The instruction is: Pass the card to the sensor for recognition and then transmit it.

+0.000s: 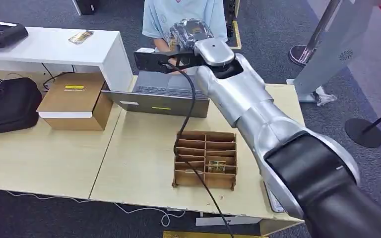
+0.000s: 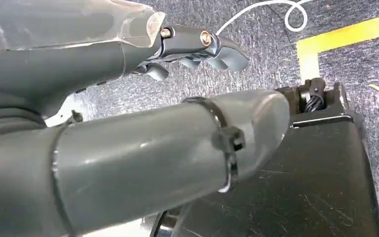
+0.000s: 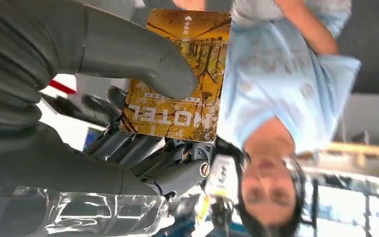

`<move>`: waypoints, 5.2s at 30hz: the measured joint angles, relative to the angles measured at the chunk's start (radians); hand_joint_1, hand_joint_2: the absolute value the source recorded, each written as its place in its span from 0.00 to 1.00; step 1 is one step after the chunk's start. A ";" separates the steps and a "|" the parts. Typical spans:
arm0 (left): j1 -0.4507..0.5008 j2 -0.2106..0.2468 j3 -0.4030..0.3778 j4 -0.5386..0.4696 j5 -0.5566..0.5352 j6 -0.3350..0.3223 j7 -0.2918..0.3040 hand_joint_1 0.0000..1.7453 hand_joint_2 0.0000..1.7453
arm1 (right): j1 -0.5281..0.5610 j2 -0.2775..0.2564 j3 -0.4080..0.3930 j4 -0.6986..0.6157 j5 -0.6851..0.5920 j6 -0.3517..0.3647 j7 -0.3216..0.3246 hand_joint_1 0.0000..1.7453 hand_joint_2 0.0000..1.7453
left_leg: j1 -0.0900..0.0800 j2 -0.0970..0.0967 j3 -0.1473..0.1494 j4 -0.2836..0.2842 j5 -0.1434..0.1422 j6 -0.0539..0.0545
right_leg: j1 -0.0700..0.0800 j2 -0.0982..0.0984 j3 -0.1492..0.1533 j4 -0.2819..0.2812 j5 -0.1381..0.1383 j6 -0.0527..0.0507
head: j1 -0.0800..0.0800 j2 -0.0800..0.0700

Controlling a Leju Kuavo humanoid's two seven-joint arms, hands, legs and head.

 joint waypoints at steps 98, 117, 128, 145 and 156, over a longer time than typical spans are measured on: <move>0.055 0.012 -0.039 0.000 -0.037 0.082 0.004 0.00 0.00 | 1.013 -0.380 -0.365 -1.037 -1.489 -0.140 -0.446 0.00 1.00 | 0.000 -0.001 0.000 -0.001 -0.002 0.001 | 0.000 -0.002 0.000 -0.002 -0.001 0.000 | 0.000 0.000; 0.056 0.024 -0.039 0.000 -0.049 0.051 -0.012 0.00 0.00 | 1.453 -0.411 -0.391 -1.323 -1.126 -0.409 -0.530 0.00 1.00 | 0.000 0.000 0.000 -0.001 -0.003 0.001 | 0.000 -0.001 0.000 -0.002 -0.002 0.000 | 0.000 0.000; 0.056 0.018 -0.039 0.000 -0.053 0.043 -0.012 0.00 0.00 | 1.501 -0.349 -0.392 -1.371 -1.084 -0.431 -0.542 0.00 1.00 | 0.000 0.000 0.000 -0.001 -0.003 0.001 | 0.000 0.000 0.000 -0.002 -0.001 0.000 | 0.000 0.000; 0.053 0.009 -0.040 0.000 -0.073 0.026 0.003 0.00 0.00 | 1.492 -0.334 -0.321 -1.348 -0.097 -0.540 -0.213 0.00 1.00 | 0.000 0.000 0.000 -0.001 -0.003 0.001 | 0.000 -0.001 0.000 -0.002 -0.001 0.000 | 0.000 0.000; 0.053 0.001 -0.040 0.000 -0.066 0.019 0.021 0.00 0.00 | 1.470 -0.353 -0.292 -1.329 -0.015 -0.328 -0.013 0.00 1.00 | 0.000 0.000 0.000 -0.001 -0.003 0.001 | 0.000 -0.001 0.000 -0.002 -0.001 0.000 | 0.000 0.000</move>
